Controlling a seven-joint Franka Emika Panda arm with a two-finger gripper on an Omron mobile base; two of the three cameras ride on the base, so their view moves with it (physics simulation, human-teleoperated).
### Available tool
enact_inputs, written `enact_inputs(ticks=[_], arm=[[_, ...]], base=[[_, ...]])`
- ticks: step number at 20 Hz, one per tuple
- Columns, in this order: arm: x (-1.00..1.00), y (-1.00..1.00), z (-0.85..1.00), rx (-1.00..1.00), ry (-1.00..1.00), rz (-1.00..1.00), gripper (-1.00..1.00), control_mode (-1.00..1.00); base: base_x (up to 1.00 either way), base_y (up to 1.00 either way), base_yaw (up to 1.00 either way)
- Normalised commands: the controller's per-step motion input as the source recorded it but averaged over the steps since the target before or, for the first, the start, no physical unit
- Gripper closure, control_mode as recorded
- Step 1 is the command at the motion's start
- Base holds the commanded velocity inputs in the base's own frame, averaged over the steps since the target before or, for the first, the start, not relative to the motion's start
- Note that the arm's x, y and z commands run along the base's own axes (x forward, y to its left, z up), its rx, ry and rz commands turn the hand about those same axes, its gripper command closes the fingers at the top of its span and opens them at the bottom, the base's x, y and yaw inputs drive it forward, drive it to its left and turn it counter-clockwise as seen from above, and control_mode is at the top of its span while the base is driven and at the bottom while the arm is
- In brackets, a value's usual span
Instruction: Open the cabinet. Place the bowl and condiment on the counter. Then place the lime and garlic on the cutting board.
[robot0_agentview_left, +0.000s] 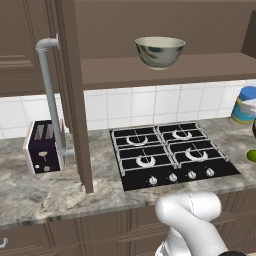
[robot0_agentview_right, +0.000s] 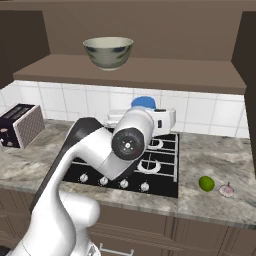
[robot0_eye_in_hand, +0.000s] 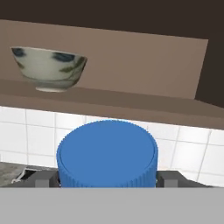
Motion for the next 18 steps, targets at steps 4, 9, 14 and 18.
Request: enact_inputs(ticks=[4,9,14,18], arm=[[0.36,-0.42,-0.49,0.00,0.08,0.00,1.00,-1.00],[0.38,-0.51,-0.45,0.00,0.04,0.00,1.00,-1.00],[0.39,-0.52,-0.38,0.02,0.00,0.00,1.00,-1.00],[0.34,-0.17,-0.09,0.03,0.00,0.00,1.00,-1.00]], base=[[0.00,0.00,0.00],[0.00,0.00,0.00],[0.00,0.00,0.00],[0.00,0.00,0.00]])
